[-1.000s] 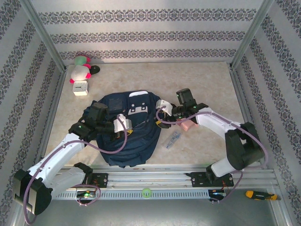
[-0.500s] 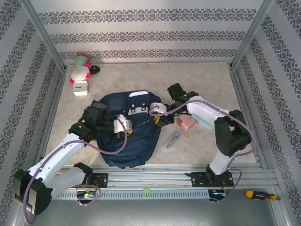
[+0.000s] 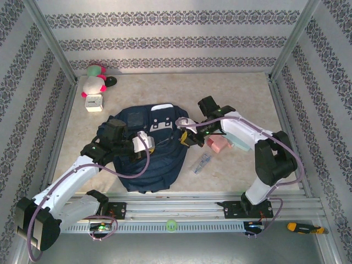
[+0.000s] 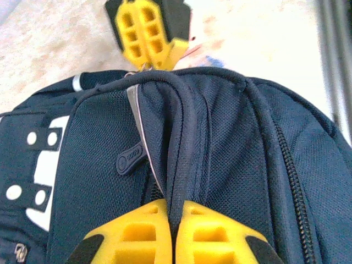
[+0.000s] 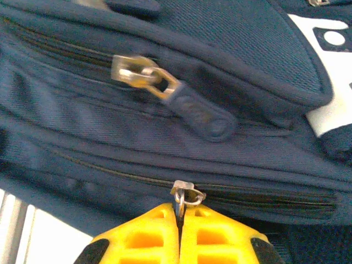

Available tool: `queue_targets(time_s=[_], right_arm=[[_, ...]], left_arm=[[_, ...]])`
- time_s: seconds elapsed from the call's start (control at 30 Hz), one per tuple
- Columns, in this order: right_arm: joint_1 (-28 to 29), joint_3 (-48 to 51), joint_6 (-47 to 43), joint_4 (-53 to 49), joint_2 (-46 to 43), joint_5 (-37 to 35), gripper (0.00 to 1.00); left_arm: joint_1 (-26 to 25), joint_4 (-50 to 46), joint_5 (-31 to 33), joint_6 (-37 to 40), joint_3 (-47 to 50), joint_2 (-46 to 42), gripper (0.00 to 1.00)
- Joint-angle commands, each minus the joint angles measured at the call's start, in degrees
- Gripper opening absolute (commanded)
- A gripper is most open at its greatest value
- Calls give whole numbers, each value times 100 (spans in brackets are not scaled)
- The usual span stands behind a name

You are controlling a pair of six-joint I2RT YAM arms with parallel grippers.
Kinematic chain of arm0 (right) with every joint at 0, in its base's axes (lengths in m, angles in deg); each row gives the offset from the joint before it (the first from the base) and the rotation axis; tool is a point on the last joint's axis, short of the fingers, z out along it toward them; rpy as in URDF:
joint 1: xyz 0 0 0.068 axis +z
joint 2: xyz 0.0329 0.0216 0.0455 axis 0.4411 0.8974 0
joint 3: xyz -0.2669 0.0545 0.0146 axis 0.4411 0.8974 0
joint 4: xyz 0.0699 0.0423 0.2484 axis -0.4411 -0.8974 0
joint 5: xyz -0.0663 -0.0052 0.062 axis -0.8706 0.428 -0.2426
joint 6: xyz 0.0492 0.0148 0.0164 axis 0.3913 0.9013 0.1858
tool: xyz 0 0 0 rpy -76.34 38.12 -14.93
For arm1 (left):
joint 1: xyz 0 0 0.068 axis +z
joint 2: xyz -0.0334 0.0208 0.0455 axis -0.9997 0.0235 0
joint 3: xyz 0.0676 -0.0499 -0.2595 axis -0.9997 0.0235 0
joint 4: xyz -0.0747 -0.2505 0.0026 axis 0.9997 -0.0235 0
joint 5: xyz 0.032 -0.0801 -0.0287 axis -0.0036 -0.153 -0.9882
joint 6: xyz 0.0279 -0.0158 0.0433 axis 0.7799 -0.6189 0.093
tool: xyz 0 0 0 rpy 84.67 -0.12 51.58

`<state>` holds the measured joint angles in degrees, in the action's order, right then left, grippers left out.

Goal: Pack the student bag

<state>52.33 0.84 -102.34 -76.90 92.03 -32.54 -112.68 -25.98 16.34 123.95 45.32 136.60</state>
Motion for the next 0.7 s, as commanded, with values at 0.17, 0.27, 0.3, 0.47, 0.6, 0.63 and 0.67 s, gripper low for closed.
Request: queue_targets(time_s=[0.17,0.27,0.3,0.47,0.6,0.63,0.67], right_arm=[[272,97,1208,-113,-749,593,0],[332,154,1671,-95,-843,717,0],[352,184,1855,-74,-876,773,0],[464,445,2828,272,-1148,850,0],[562,867,3839,1035,-1493,772,0],[579,968,4104,1224,-1556,720,0],[584,1082,4418,1419,-1625,632,0]], left_arm=[[-508,1003,1614,-775,-402,539,0],[-660,1368,1794,-1233,-462,723,0],[-714,1502,1875,-1388,-474,788,0],[-966,1974,2356,-2144,-647,1204,0],[-1202,2483,2790,-2795,-733,1549,0],[-1247,2596,2875,-3003,-767,1614,0],[-1291,2705,2910,-3239,-808,1696,0]])
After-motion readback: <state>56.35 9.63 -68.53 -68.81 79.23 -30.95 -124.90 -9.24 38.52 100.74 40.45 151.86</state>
